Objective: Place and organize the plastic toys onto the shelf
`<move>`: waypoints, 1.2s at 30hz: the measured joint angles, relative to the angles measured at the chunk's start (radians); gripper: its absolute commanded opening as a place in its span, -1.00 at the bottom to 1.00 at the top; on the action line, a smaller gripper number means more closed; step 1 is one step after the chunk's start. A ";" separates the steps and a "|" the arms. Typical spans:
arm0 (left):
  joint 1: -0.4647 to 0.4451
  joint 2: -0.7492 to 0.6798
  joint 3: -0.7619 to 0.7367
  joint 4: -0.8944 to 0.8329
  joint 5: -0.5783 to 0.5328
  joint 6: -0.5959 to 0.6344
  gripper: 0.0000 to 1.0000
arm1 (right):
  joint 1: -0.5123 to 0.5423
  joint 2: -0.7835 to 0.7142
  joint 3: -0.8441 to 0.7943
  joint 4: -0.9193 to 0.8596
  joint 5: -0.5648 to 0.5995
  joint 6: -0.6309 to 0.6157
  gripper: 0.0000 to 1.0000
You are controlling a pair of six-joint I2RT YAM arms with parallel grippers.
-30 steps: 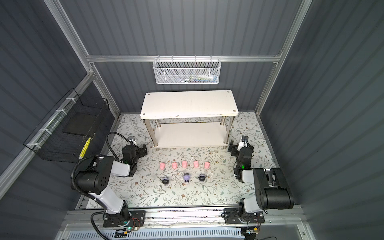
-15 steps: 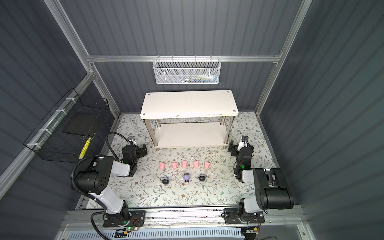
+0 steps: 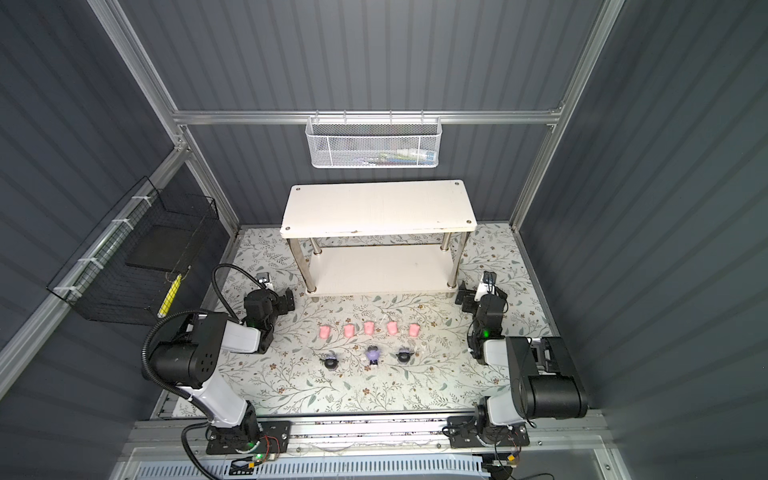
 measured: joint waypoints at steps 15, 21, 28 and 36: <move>-0.023 -0.305 0.144 -0.434 -0.172 -0.095 0.99 | 0.043 -0.434 0.156 -0.637 0.090 0.148 0.98; -0.080 -0.441 0.208 -0.677 -0.237 -0.233 0.99 | 0.104 -0.638 0.164 -0.918 0.087 0.271 0.98; -0.142 -0.636 0.207 -0.904 -0.234 -0.387 0.96 | 0.266 -0.693 0.230 -1.213 0.057 0.347 0.98; -0.144 -0.740 0.205 -1.042 -0.235 -0.444 0.97 | 0.453 -0.550 0.284 -1.324 0.024 0.412 0.95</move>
